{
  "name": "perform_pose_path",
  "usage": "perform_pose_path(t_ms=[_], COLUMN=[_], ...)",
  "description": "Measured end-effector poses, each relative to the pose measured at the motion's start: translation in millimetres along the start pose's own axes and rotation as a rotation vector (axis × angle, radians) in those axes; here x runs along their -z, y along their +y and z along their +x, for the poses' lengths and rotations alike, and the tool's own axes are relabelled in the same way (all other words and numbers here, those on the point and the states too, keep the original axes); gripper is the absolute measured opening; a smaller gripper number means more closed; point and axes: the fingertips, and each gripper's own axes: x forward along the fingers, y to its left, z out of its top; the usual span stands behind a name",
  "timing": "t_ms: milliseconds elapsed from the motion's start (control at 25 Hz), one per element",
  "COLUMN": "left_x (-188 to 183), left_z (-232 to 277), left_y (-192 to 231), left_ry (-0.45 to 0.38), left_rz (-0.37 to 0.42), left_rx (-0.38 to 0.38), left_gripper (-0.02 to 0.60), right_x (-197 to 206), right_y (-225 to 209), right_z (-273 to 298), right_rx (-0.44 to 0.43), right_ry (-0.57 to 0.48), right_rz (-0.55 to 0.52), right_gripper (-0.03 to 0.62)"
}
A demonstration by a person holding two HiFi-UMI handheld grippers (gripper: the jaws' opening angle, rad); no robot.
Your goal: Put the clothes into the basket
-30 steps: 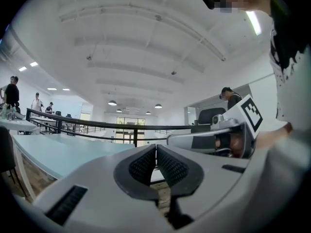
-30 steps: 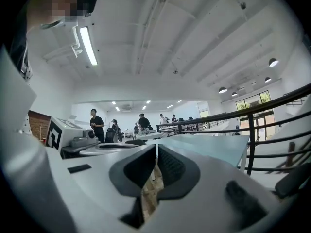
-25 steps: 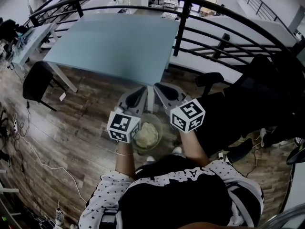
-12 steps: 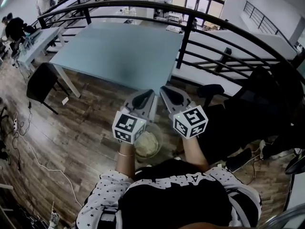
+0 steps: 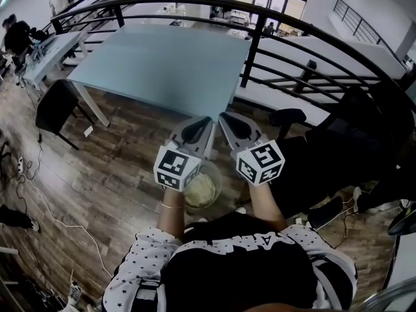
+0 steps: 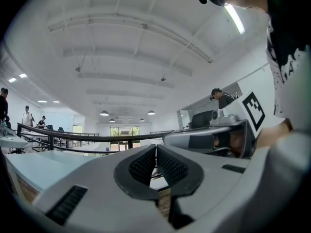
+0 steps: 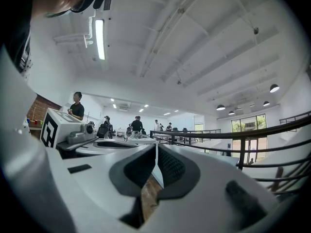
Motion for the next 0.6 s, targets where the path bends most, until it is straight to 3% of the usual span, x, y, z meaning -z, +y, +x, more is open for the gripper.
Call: perform_pose_path(t_ms=[600], left_x=[2.5], left_z=[3.5], left_y=[3.1], left_ry=[0.004], left_rz=[0.0], left_rx=[0.019], left_gripper=[0.017], right_x=[2.5], right_y=[-2.1], right_z=[0.7], right_rx=[0.022], right_ry=[0.015], right_rz=[-0.006], right_gripper=[0.032])
